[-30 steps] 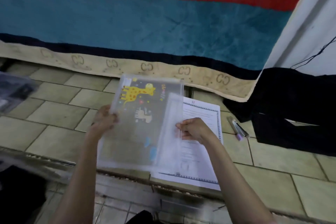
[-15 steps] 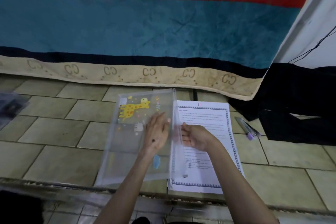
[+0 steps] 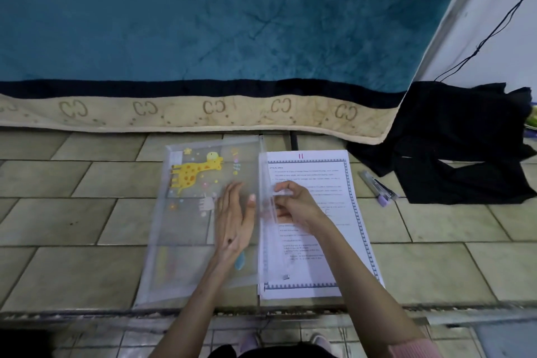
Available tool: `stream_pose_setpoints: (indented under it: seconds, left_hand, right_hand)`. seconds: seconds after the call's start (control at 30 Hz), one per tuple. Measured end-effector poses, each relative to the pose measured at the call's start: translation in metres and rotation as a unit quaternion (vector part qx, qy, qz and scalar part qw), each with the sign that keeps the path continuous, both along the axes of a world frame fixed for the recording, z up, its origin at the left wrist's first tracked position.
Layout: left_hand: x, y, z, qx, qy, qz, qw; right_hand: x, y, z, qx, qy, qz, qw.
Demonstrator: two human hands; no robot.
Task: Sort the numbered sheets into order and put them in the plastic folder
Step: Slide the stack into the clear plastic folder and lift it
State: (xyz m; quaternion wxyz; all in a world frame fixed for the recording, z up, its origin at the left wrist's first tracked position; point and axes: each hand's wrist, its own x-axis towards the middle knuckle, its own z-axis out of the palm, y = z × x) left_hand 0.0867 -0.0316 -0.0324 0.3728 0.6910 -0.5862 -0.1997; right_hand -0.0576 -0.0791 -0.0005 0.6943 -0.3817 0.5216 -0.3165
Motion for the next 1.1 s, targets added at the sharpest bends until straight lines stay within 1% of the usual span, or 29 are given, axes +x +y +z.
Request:
stream_pose_setpoints:
  seconds: [0.03, 0.1, 0.2, 0.23, 0.3, 0.4, 0.5, 0.57, 0.6, 0.67, 0.73, 0.83, 0.87, 0.9, 0.93, 0.97, 1.03, 1.07, 1.1]
  left_hand:
    - [0.001, 0.001, 0.002, -0.008, 0.018, 0.001, 1.000]
    - [0.003, 0.000, 0.009, -0.001, 0.048, 0.007, 0.999]
    - [0.005, -0.010, 0.035, 0.077, 0.113, 0.049, 0.989]
    - [0.006, -0.017, 0.043, 0.110, 0.116, 0.056, 0.986]
    - [0.005, -0.031, 0.056, 0.156, 0.088, 0.056, 0.982]
    - [0.000, -0.050, 0.064, 0.194, 0.048, 0.073, 0.977]
    - [0.001, -0.063, 0.063, 0.213, 0.047, 0.071, 0.973]
    - [0.005, -0.066, 0.065, 0.208, 0.063, 0.058, 0.974]
    - [0.006, -0.066, 0.067, 0.202, 0.074, 0.053, 0.975]
    - [0.010, -0.061, 0.072, 0.191, 0.069, 0.049, 0.978]
    - [0.013, -0.053, 0.068, 0.166, 0.073, 0.047, 0.982]
    - [0.012, -0.038, 0.048, 0.116, 0.152, 0.051, 0.980]
    - [0.009, -0.034, 0.042, 0.103, 0.175, 0.062, 0.977]
    - [0.005, -0.031, 0.038, 0.094, 0.196, 0.069, 0.974]
    - [0.001, -0.028, 0.037, 0.091, 0.211, 0.073, 0.970]
    - [-0.004, -0.026, 0.036, 0.084, 0.223, 0.078, 0.968]
    - [-0.009, -0.024, 0.035, 0.064, 0.232, 0.092, 0.966]
    - [-0.010, -0.021, 0.034, 0.055, 0.238, 0.100, 0.965]
    - [-0.011, -0.019, 0.031, 0.041, 0.245, 0.103, 0.963]
  right_hand:
    - [0.000, -0.001, 0.000, -0.016, 0.028, 0.025, 0.999]
    - [-0.002, -0.002, 0.003, -0.042, 0.053, 0.082, 0.994]
    - [-0.002, -0.002, 0.012, -0.094, 0.108, 0.137, 0.980]
    - [0.000, -0.002, 0.015, -0.117, 0.138, 0.153, 0.971]
    - [0.004, -0.001, 0.018, -0.158, 0.190, 0.183, 0.952]
    - [0.010, 0.002, 0.021, -0.221, 0.237, 0.215, 0.922]
    - [0.011, 0.005, 0.023, -0.257, 0.259, 0.221, 0.904]
    - [0.009, 0.004, 0.019, -0.239, 0.257, 0.221, 0.910]
    - [0.006, 0.004, 0.016, -0.215, 0.253, 0.214, 0.919]
    - [0.000, 0.004, 0.012, -0.158, 0.229, 0.176, 0.944]
    - [-0.006, 0.007, 0.012, -0.119, 0.177, 0.119, 0.970]
    - [-0.016, 0.012, 0.012, -0.071, 0.081, 0.058, 0.992]
    - [-0.021, 0.015, 0.012, -0.060, 0.058, 0.039, 0.996]
    - [-0.026, 0.016, 0.012, -0.063, 0.060, 0.021, 0.996]
    - [-0.033, 0.016, 0.013, -0.083, 0.098, -0.002, 0.992]
    - [-0.042, 0.016, 0.015, -0.113, 0.172, -0.032, 0.978]
    - [-0.063, 0.017, 0.016, -0.153, 0.329, -0.112, 0.925]
    - [-0.075, 0.017, 0.017, -0.145, 0.395, -0.144, 0.896]
    - [-0.085, 0.018, 0.017, -0.116, 0.450, -0.159, 0.871]
